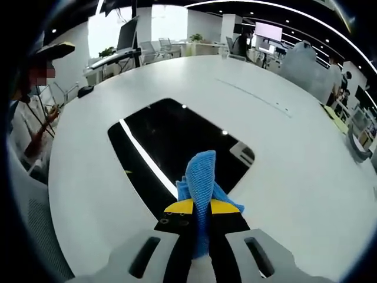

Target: Wipe the mirror surface with the cleaning cloth until all visible marks leave the cleaned area.

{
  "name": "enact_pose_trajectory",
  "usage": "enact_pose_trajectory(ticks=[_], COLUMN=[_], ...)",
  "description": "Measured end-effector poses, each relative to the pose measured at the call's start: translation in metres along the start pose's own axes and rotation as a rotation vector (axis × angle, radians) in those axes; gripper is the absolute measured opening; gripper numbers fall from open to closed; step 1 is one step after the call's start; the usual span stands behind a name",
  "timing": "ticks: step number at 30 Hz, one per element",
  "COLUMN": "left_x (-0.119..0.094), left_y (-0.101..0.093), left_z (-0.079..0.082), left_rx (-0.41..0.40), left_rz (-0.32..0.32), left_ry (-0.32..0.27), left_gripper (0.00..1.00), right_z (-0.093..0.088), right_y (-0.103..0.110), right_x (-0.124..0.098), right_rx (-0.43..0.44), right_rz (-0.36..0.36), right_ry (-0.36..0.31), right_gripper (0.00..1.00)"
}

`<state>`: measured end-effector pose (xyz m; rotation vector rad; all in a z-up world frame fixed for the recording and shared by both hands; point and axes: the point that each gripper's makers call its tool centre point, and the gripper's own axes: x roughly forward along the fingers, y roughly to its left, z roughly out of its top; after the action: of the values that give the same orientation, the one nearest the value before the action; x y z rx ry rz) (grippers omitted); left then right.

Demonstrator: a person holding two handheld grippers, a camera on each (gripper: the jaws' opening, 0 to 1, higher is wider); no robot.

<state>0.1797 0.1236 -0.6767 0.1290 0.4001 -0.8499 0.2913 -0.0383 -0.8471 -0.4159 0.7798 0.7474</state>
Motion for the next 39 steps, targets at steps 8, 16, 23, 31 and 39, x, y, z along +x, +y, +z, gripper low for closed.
enact_pose_trajectory(ticks=[8,16,23,31,39], left_x=[0.001,0.001,0.003,0.006,0.005], left_y=[0.003,0.007,0.009,0.011,0.017], left_z=[0.000,-0.003,-0.005,-0.011,-0.010], left_rx=[-0.004,-0.012,-0.017,-0.019,-0.021], left_rz=[0.002,0.005,0.005,-0.002,0.004], left_ry=[-0.002,0.002,0.004,0.021,0.014], left_gripper=[0.83,0.83,0.83,0.83,0.83], right_z=[0.004,0.009,0.013,0.017,0.025], right_y=[-0.003,-0.006,-0.007,-0.010,-0.014], right_x=[0.005,0.009,0.012,0.016,0.023], right_rx=[-0.004,0.003,0.001,0.009,0.005], right_rz=[-0.005,-0.011,-0.017,-0.025,-0.034], right_ry=[-0.002,-0.005,-0.008,-0.015,-0.020], right_gripper=[0.02,0.02,0.02,0.02,0.02])
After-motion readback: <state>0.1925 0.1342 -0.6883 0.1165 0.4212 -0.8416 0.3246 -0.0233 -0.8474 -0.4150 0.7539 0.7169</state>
